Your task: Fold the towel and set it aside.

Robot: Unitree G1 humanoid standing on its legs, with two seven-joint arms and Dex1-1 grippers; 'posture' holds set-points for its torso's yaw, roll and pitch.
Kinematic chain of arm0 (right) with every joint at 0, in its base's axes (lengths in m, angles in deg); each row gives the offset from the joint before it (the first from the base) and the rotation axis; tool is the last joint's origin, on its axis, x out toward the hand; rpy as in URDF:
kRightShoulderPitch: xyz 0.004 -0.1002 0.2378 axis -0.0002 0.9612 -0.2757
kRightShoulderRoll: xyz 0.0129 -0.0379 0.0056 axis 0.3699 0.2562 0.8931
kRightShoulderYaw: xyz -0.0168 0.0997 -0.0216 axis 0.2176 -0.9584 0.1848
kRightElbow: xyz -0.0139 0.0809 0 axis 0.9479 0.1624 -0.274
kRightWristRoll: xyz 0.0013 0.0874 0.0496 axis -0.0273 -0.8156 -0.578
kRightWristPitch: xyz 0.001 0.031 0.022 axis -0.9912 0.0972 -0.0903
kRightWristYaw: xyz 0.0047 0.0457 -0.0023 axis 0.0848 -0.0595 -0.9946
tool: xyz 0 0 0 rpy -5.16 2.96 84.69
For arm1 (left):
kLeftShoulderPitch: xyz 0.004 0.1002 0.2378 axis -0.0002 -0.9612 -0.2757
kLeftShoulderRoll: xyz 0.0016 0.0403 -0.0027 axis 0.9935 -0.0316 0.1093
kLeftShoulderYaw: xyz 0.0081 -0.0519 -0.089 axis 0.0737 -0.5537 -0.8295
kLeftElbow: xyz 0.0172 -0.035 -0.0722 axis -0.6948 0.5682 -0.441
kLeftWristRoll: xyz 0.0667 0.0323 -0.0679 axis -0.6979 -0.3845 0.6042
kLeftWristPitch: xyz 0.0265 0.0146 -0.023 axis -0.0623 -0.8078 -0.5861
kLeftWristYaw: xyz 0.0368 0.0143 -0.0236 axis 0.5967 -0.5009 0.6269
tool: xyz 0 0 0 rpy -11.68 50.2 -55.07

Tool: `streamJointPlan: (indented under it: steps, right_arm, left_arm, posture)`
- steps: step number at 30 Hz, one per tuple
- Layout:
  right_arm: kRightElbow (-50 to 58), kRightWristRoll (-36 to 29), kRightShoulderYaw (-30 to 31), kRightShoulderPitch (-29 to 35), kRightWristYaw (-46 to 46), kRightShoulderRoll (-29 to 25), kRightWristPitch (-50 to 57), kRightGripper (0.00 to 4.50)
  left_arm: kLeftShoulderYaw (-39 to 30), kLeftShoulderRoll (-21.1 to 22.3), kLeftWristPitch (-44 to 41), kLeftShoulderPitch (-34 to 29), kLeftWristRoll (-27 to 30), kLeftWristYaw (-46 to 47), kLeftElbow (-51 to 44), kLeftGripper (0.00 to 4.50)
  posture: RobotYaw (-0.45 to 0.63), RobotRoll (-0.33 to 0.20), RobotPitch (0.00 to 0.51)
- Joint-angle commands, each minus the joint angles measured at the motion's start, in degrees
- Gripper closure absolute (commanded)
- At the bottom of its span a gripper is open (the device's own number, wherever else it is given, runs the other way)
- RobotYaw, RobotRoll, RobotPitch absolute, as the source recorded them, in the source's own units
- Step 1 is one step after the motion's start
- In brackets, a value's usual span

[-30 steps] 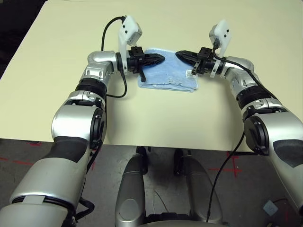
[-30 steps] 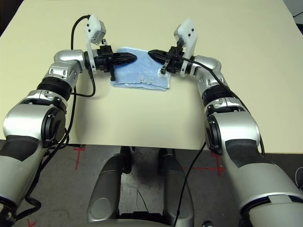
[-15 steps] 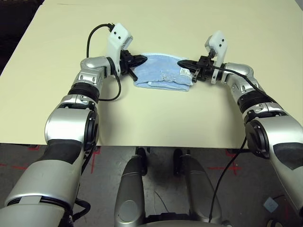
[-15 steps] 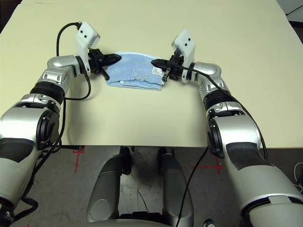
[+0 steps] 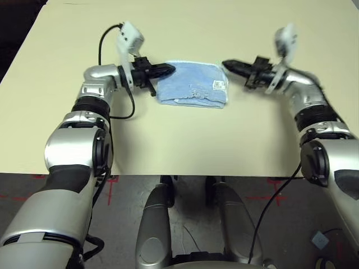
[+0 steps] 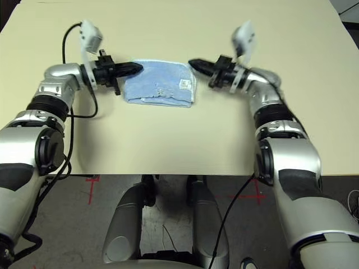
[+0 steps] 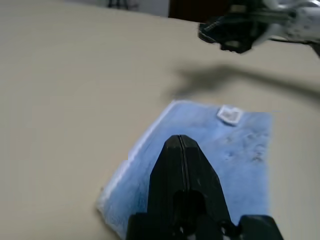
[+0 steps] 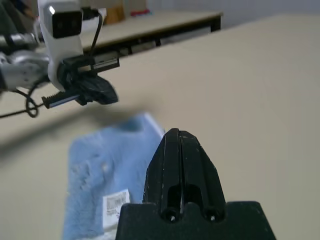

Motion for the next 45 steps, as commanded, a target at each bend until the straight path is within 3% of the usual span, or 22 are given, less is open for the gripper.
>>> streamJointPlan:
  steps: [1, 4, 7, 16, 18, 23, 29, 37, 45]
  right_arm:
    - [3.9, -2.3, 0.2, 4.9, -1.1, -2.6, 11.6, 4.5]
    - [5.3, -2.6, 0.6, 6.9, -0.1, -4.9, 18.6, 4.5]
    - [5.7, -3.4, 0.6, 7.1, 1.3, -5.5, 25.1, 3.84]
    - [7.9, -7.1, 0.4, 6.5, 6.3, -5.6, 48.1, 0.52]
    - [11.1, -8.5, 1.3, 7.7, 8.5, -5.8, 57.5, 0.04]
    - [18.1, -12.8, -1.3, 10.3, 15.6, -3.6, 69.9, 0.04]
    - [23.7, -15.8, -2.9, 11.6, 23.1, 1.6, 76.9, 0.04]
    - [21.8, -16.0, -3.9, 8.8, 31.0, 9.0, 75.3, 0.04]
    - [18.1, -16.2, -4.3, 6.7, 33.7, 11.5, 71.3, 0.04]
  left_arm:
    - [1.0, 1.5, -2.1, -3.4, 2.4, -5.9, -5.9, 4.48]
    - [2.7, 3.0, -2.9, -7.3, 4.3, -6.3, -11.4, 4.48]
    - [3.4, 3.7, -3.3, -10.0, 5.0, -6.3, -14.4, 3.92]
    - [4.9, 4.2, -0.1, -11.6, 6.2, -6.3, -15.7, 0.46]
    - [5.8, 4.9, -0.7, -12.3, 7.3, -6.3, -17.2, 0.02]
    - [7.8, 6.3, -1.9, -14.0, 9.6, -6.3, -20.1, 0.02]
    - [8.9, 6.8, -3.0, -15.0, 10.8, -6.3, -22.2, 0.02]
    - [8.9, 6.8, -4.6, -16.2, 11.4, -6.3, -25.0, 0.02]
    - [8.4, 7.1, -5.9, -17.7, 11.5, -6.3, -27.3, 0.02]
  posture:
    - [-0.06, 0.0, 0.347]
    - [-0.05, 0.0, 0.35]
    - [-0.05, 0.0, 0.353]
    - [-0.05, 0.0, 0.355]
    - [-0.04, 0.0, 0.355]
    - [-0.03, 0.0, 0.361]
    - [-0.02, 0.0, 0.366]
    - [0.0, 0.0, 0.372]
    - [0.01, 0.0, 0.375]
